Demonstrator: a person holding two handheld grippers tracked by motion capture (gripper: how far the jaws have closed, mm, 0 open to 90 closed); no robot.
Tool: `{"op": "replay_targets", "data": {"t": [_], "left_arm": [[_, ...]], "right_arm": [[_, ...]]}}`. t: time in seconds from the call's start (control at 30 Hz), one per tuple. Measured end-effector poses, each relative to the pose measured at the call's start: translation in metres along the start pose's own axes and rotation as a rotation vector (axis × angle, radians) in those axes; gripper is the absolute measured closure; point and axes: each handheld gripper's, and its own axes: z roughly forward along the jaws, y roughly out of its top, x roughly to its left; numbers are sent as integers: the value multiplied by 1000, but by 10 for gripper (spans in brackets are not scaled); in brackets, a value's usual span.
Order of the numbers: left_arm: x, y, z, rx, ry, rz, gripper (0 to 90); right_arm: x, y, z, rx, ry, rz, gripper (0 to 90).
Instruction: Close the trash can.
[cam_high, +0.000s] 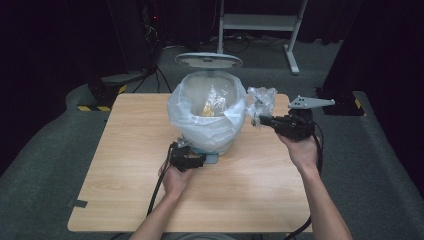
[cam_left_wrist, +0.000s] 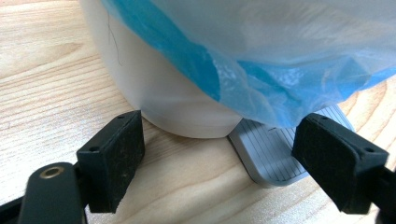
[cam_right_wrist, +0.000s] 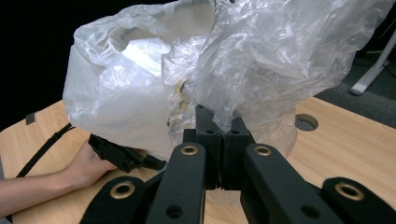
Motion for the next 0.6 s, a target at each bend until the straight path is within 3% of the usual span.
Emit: {"op": "replay_targets", "data": {"t": [0.6], "left_arm": [[0,0,0,0,0,0,170]], "right_arm": [[8,25,4,-18,47,-22,888]]}}
